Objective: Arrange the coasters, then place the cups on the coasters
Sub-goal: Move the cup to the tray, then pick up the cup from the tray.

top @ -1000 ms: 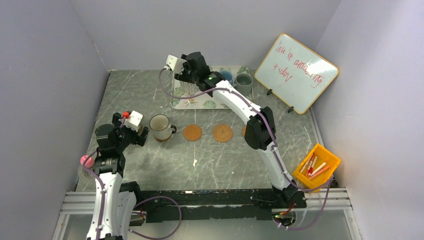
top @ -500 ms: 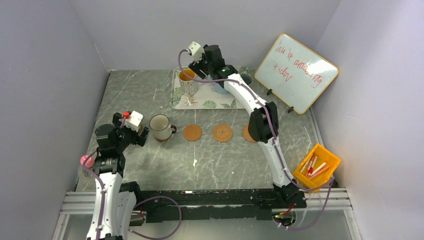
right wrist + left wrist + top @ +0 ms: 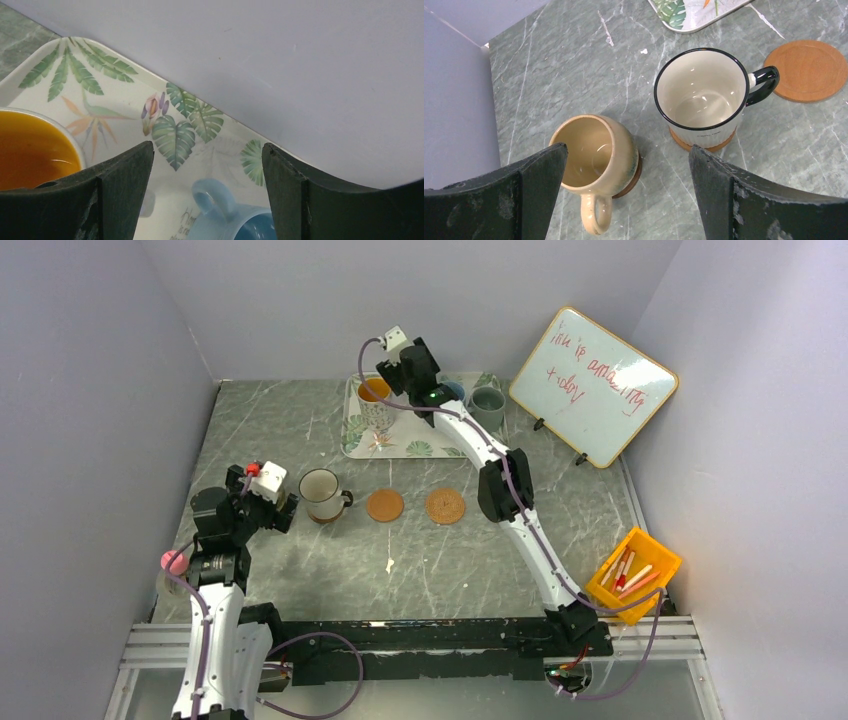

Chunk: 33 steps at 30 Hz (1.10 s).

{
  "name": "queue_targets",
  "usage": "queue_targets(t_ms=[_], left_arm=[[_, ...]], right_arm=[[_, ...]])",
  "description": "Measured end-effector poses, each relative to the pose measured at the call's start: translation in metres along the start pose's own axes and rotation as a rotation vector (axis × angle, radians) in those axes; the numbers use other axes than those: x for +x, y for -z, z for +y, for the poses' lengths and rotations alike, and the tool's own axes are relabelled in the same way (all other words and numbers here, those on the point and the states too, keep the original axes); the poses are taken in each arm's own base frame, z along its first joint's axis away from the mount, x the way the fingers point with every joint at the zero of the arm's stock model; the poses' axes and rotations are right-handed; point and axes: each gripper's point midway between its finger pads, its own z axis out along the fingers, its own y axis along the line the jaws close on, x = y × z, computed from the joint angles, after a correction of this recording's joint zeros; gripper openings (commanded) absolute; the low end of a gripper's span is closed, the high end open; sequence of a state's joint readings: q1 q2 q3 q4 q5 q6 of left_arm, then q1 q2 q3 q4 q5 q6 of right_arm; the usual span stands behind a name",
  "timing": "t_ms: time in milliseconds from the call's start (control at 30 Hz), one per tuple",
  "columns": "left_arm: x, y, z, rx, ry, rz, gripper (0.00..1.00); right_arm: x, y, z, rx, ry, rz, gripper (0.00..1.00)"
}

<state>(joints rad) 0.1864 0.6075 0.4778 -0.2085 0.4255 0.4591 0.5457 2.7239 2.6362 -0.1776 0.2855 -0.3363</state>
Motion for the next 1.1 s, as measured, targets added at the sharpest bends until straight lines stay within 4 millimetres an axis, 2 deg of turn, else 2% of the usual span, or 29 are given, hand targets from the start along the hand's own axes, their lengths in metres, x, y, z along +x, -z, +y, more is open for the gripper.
queue_targets(t_ms=[300, 533, 833, 967, 1100], left_arm=[[0.003, -0.002, -0.001, 0.006, 0.005, 0.010, 0.96], [0.002, -0.001, -0.001, 0.008, 0.005, 0.008, 0.96], [-0.001, 0.001, -0.001, 0.001, -0.003, -0.006, 0.96], [-0.001, 0.001, -0.001, 0.001, -0.002, -0.006, 0.96], [-0.001, 0.001, -0.001, 0.002, -0.002, -0.006, 0.96]], right_arm=[[0.002, -0.001, 0.005, -0.077, 0.007, -0.006, 0.82], [0.016, 0.022, 0.006, -0.201, 0.054, 0.075, 0.80], [0.032, 0.046, 0.043, -0.407, 0.066, 0.131, 0.78], [0.037, 0.055, 0.053, -0.462, 0.071, 0.151, 0.78], [0.037, 0.069, 0.053, -0.491, 0.079, 0.167, 0.78]])
